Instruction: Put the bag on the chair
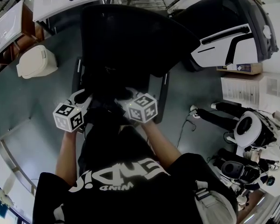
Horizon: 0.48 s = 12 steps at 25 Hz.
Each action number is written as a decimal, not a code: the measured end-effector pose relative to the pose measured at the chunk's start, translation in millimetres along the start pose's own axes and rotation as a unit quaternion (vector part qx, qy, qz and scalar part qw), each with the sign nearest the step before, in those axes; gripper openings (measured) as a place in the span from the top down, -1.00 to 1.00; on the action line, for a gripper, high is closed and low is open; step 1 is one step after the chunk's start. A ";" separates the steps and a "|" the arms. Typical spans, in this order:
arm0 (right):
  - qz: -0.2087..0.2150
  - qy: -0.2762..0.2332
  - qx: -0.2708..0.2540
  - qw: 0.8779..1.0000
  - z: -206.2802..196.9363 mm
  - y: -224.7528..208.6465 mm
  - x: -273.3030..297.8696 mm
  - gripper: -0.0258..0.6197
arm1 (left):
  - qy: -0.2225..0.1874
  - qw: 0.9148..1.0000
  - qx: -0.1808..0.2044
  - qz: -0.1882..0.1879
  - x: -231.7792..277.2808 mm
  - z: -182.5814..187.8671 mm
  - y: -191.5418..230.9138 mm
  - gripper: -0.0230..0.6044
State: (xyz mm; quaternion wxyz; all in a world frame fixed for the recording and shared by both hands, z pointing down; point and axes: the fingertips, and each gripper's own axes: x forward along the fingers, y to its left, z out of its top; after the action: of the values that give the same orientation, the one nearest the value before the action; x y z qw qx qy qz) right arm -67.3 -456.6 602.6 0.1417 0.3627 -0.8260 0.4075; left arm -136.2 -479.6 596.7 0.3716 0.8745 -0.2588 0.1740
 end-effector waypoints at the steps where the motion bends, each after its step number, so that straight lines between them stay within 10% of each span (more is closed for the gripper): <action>1: 0.000 0.003 0.003 1.000 -2.5 -0.7 2.4 0.69 | 0.002 1.000 -0.002 0.000 0.4 -2.6 2.4 0.72; 12: -0.022 0.022 0.034 0.999 -31.3 -16.0 18.5 0.68 | 0.026 1.000 -0.013 0.009 12.4 -30.0 17.4 0.71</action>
State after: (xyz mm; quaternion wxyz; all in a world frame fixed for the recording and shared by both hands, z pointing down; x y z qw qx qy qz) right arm -70.6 -447.7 641.2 0.1565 0.3761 -0.8001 0.4403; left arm -139.7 -471.7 632.6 0.3885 0.8622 -0.2587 0.1968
